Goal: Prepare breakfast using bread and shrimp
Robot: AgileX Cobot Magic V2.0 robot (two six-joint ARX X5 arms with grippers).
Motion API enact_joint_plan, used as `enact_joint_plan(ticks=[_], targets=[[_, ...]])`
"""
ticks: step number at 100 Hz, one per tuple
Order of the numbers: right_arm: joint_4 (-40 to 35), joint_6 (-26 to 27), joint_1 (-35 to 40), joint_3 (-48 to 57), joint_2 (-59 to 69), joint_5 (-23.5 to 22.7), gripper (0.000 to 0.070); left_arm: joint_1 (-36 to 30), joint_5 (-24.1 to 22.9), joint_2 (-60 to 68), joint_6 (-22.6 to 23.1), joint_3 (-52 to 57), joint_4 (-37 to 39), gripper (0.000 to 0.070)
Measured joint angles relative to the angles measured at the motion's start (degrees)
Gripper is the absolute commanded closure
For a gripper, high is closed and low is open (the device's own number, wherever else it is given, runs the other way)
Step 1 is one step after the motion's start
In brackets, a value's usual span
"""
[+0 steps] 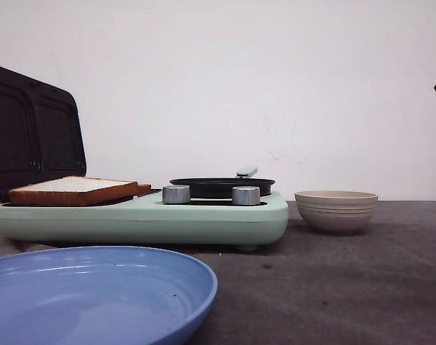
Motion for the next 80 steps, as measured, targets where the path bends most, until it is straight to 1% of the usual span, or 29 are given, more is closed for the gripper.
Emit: enact_joint_plan(ticks=[11, 35, 53, 80], targets=[[0.00, 0.00, 0.00, 0.00, 0.00, 0.00, 0.0693, 0.02, 0.87, 2.51, -0.90, 0.00, 1.66, 0.0385], [0.00, 0.02, 0.00, 0.00, 0.00, 0.00, 0.0693, 0.02, 4.31, 6.32, -2.56, 0.00, 5.60, 0.0385], [0.00, 0.28, 0.00, 0.00, 0.00, 0.02, 0.0693, 0.02, 5.05, 7.15, -4.22, 0.00, 8.35, 0.0385], [0.00, 0.66, 0.00, 0.00, 0.00, 0.02, 0.0693, -0.81, 6.34, 10.25, -4.74, 0.00, 8.37, 0.0385]])
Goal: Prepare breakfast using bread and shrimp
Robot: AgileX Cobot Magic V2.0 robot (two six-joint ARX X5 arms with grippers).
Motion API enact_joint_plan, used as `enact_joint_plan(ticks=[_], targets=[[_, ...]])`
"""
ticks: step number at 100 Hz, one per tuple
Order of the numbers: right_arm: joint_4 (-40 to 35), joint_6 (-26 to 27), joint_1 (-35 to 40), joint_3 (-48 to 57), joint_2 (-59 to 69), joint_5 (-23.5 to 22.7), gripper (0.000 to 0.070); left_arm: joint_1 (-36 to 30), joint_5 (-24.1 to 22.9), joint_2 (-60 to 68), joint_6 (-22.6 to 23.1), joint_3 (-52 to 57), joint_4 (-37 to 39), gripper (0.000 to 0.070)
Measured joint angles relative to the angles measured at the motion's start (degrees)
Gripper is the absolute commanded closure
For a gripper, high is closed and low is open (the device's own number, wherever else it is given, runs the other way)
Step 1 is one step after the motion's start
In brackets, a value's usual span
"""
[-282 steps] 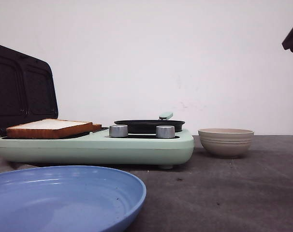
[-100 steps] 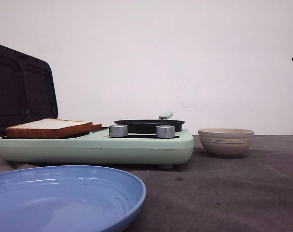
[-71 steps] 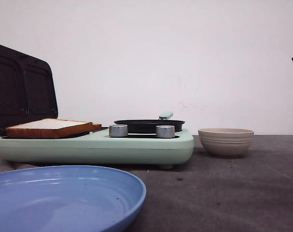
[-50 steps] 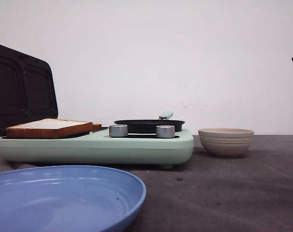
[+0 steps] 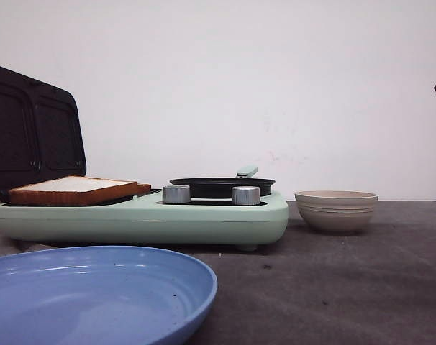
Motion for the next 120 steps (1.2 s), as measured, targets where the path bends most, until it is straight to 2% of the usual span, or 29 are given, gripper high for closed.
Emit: enact_joint_plan(ticks=[60, 64, 77, 89, 92, 120], targets=[[0.00, 1.09, 0.00, 0.00, 0.00, 0.00, 0.0693, -2.05, -0.02, 1.88, -0.02, 0.00, 1.53, 0.0395], [0.00, 1.16, 0.00, 0.00, 0.00, 0.00, 0.0693, -2.05, 0.00, 1.88, -0.02, 0.00, 1.53, 0.0416], [0.00, 1.33, 0.00, 0.00, 0.00, 0.00, 0.0693, -2.10, -0.02, 1.88, 0.00, 0.00, 1.62, 0.0596], [0.00, 1.33, 0.02, 0.00, 0.00, 0.00, 0.0693, -2.21, 0.04, 1.88, -0.11, 0.02, 2.86, 0.0659], [-0.02, 1.33, 0.00, 0.00, 0.00, 0.00, 0.0693, -2.19, 0.02, 1.88, -0.28, 0.02, 2.91, 0.0694], [0.00, 1.38, 0.00, 0.00, 0.00, 0.00, 0.0693, -2.67, -0.07, 1.86, -1.22, 0.11, 2.78, 0.0697]])
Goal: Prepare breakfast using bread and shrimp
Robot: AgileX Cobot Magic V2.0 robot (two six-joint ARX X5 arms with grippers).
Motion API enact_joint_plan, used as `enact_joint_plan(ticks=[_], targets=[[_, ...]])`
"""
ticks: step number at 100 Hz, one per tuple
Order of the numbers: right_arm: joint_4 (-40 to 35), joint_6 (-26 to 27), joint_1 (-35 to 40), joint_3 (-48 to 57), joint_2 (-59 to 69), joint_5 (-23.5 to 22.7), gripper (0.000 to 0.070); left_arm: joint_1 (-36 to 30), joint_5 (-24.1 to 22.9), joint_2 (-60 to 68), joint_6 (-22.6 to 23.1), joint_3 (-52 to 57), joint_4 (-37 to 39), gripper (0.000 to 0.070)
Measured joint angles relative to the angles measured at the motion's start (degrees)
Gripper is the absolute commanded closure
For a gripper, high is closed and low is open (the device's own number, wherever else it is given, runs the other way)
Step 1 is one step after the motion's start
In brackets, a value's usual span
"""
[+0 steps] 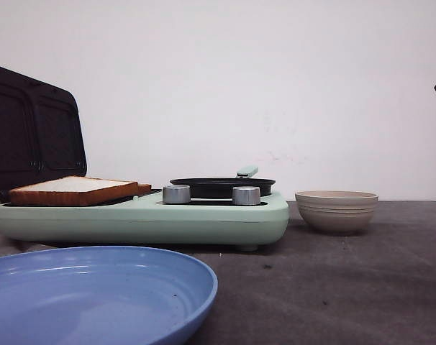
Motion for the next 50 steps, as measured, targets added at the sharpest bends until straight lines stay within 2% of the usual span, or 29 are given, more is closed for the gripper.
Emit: enact_joint_plan(ticks=[26, 50], targets=[[0.00, 0.09, 0.00, 0.00, 0.00, 0.00, 0.0693, -3.39, -1.31, -0.68, 2.21, 0.46, -0.02, 0.0697], [-0.02, 0.11, 0.00, 0.00, 0.00, 0.00, 0.0693, -10.01, -3.48, -1.46, 6.16, 1.27, -1.66, 0.0697]])
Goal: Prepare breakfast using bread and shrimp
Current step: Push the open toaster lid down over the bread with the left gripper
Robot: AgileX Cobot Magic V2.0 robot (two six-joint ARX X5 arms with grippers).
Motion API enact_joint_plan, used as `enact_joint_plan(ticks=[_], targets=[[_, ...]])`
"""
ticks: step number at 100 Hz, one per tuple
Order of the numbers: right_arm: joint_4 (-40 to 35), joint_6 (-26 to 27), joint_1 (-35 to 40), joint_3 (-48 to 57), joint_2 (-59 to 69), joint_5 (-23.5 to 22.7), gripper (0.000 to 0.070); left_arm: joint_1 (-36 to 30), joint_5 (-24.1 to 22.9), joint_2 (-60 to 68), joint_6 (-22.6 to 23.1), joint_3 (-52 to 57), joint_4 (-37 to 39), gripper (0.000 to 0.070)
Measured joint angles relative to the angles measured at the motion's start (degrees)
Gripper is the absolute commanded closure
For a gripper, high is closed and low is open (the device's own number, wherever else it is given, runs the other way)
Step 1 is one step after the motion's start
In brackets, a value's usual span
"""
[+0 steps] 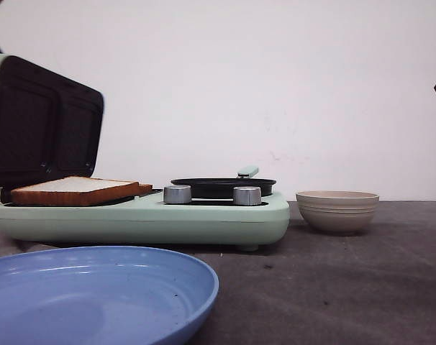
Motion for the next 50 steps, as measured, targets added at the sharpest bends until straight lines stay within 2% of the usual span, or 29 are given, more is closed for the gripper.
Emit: enact_joint_plan(ticks=[27, 50], targets=[[-0.15, 0.02, 0.00, 0.00, 0.00, 0.00, 0.0693, -9.22, -5.64, -0.17, 5.09, 0.24, -3.21, 0.0697], [-0.24, 0.00, 0.00, 0.00, 0.00, 0.00, 0.0693, -17.46, -14.75, 0.52, 8.79, 0.04, -4.61, 0.0697]])
